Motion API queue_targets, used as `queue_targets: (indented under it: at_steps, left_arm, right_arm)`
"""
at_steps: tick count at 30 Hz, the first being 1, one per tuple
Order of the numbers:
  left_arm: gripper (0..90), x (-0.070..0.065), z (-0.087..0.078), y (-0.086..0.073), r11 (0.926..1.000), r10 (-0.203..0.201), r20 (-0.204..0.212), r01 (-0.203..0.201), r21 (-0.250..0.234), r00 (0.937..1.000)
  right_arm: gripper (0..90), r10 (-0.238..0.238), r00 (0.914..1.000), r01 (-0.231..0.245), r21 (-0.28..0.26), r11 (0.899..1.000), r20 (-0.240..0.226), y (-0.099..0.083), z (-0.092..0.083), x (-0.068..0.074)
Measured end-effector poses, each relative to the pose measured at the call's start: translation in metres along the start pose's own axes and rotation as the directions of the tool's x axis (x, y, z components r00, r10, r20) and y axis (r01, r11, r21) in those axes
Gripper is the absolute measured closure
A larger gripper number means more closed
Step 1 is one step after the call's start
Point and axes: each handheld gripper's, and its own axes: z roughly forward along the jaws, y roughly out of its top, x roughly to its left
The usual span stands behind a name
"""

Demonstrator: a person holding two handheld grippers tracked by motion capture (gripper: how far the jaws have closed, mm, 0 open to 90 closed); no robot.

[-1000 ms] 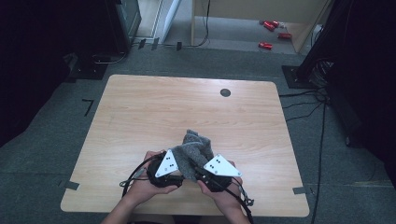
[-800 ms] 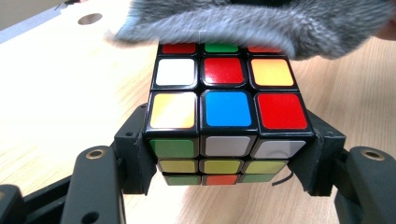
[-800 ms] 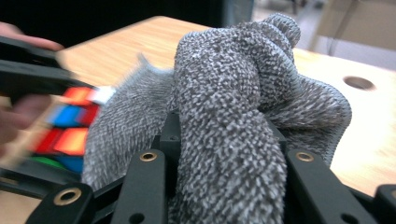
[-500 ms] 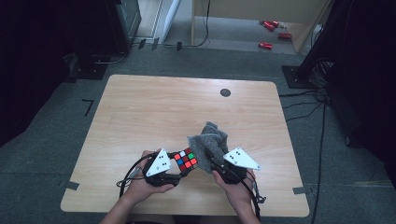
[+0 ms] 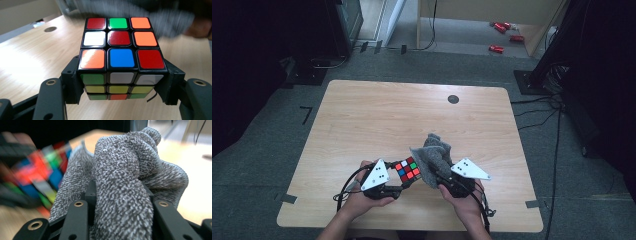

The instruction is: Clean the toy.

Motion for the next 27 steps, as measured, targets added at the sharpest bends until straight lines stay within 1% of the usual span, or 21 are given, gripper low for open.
queue_targets:
  at_steps: [2, 3, 4, 6, 7, 8, 9, 10, 11, 12, 13, 15, 16, 18, 19, 20, 21, 23, 25, 26, 27]
  left_arm:
    - [34.7, -0.003, 0.002, 0.000, 1.0000, 0.005, 0.014, -0.005, -0.004, 0.9999]
    - [34.7, -0.006, 0.003, 0.002, 0.9998, 0.013, 0.031, -0.012, -0.019, 0.9995]
    - [34.7, -0.006, 0.003, 0.002, 0.9998, 0.013, 0.031, -0.012, -0.019, 0.9995]
    - [34.7, -0.007, 0.001, 0.004, 0.9990, 0.017, 0.029, -0.016, -0.042, 0.9994]
    - [34.7, -0.007, 0.001, 0.004, 0.9990, 0.017, 0.029, -0.016, -0.042, 0.9994]
    - [34.7, -0.006, 0.000, 0.004, 0.9986, 0.014, 0.027, -0.013, -0.052, 0.9995]
    - [34.7, -0.003, -0.005, 0.004, 0.9973, -0.005, 0.030, 0.007, -0.073, 0.9995]
    - [34.7, -0.003, -0.005, 0.004, 0.9973, -0.005, 0.030, 0.007, -0.073, 0.9995]
    - [34.7, -0.001, -0.006, 0.004, 0.9962, -0.017, 0.032, 0.019, -0.085, 0.9994]
    - [34.7, 0.001, -0.008, 0.003, 0.9945, -0.029, 0.035, 0.032, -0.100, 0.9990]
    - [34.7, 0.003, -0.009, 0.003, 0.9932, -0.040, 0.037, 0.044, -0.108, 0.9985]
    - [34.7, 0.004, -0.009, 0.002, 0.9938, -0.038, 0.026, 0.041, -0.103, 0.9989]
    - [34.7, 0.003, -0.008, 0.002, 0.9956, -0.029, 0.020, 0.030, -0.089, 0.9994]
    - [34.7, 0.000, -0.004, 0.000, 0.9983, -0.005, 0.017, 0.006, -0.058, 0.9998]
    - [34.7, 0.000, -0.004, 0.000, 0.9983, -0.005, 0.017, 0.006, -0.058, 0.9998]
    - [34.7, -0.001, -0.002, 0.000, 0.9985, -0.002, 0.022, 0.003, -0.055, 0.9998]
    - [34.7, -0.003, -0.001, 0.000, 0.9984, 0.001, 0.028, 0.001, -0.056, 0.9996]
    - [34.7, -0.005, 0.000, 0.002, 0.9982, 0.010, 0.036, -0.008, -0.060, 0.9993]
    - [34.7, -0.006, 0.000, 0.003, 0.9977, 0.008, 0.038, -0.005, -0.067, 0.9992]
    - [34.7, -0.006, 0.000, 0.003, 0.9978, 0.005, 0.036, -0.002, -0.066, 0.9993]
    - [34.7, -0.005, -0.001, 0.002, 0.9981, 0.004, 0.031, -0.002, -0.062, 0.9995]
  right_arm:
    - [63.8, -0.003, 0.9997, 0.002, -0.047, 0.999, -0.025, 0.006, -0.006, 0.003]
    - [63.7, -0.004, 0.9991, 0.001, -0.060, 0.998, -0.041, 0.008, -0.008, 0.005]
    - [63.7, -0.004, 0.9991, 0.001, -0.060, 0.998, -0.041, 0.008, -0.008, 0.005]
    - [63.7, -0.020, 0.9985, 0.019, -0.021, 1.000, -0.051, 0.003, -0.003, 0.009]
    - [63.7, -0.020, 0.9985, 0.019, -0.021, 1.000, -0.051, 0.003, -0.003, 0.009]
    - [63.9, 0.006, 0.9989, -0.005, 0.015, 1.000, -0.045, -0.006, 0.004, 0.008]
    - [63.9, 0.024, 0.9988, -0.022, 0.038, 0.999, -0.043, -0.010, 0.008, 0.006]
    - [63.9, 0.024, 0.9988, -0.022, 0.038, 0.999, -0.043, -0.010, 0.008, 0.006]
    - [63.8, 0.023, 0.9994, -0.019, 0.110, 0.994, -0.027, -0.019, 0.017, 0.003]
    - [63.7, 0.011, 0.9998, -0.009, 0.150, 0.989, -0.017, -0.022, 0.020, 0.002]
    - [63.7, 0.004, 1.0000, -0.002, 0.171, 0.985, -0.009, -0.024, 0.023, 0.001]
    - [63.6, 0.003, 1.0000, -0.003, 0.169, 0.986, 0.000, -0.024, 0.022, 0.000]
    - [63.6, 0.029, 0.9996, -0.029, 0.120, 0.992, 0.006, -0.017, 0.016, -0.003]
    - [63.5, 0.055, 0.9985, -0.055, 0.046, 0.997, 0.000, -0.008, 0.006, -0.005]
    - [63.5, 0.055, 0.9985, -0.055, 0.046, 0.997, 0.000, -0.008, 0.006, -0.005]
    - [63.4, 0.059, 0.9978, -0.060, -0.021, 0.998, -0.031, 0.000, -0.002, -0.003]
    - [63.4, 0.060, 0.9970, -0.062, -0.042, 0.997, -0.049, 0.002, -0.005, -0.002]
    - [63.3, 0.055, 0.9951, -0.059, -0.051, 0.997, -0.083, 0.003, -0.006, 0.003]
    - [63.4, 0.041, 0.9952, -0.043, -0.018, 0.999, -0.089, -0.001, -0.001, 0.006]
    - [63.4, 0.041, 0.9952, -0.043, -0.018, 0.999, -0.089, -0.001, -0.001, 0.006]
    - [63.6, 0.071, 0.9938, -0.071, 0.010, 0.997, -0.085, -0.008, 0.005, 0.005]
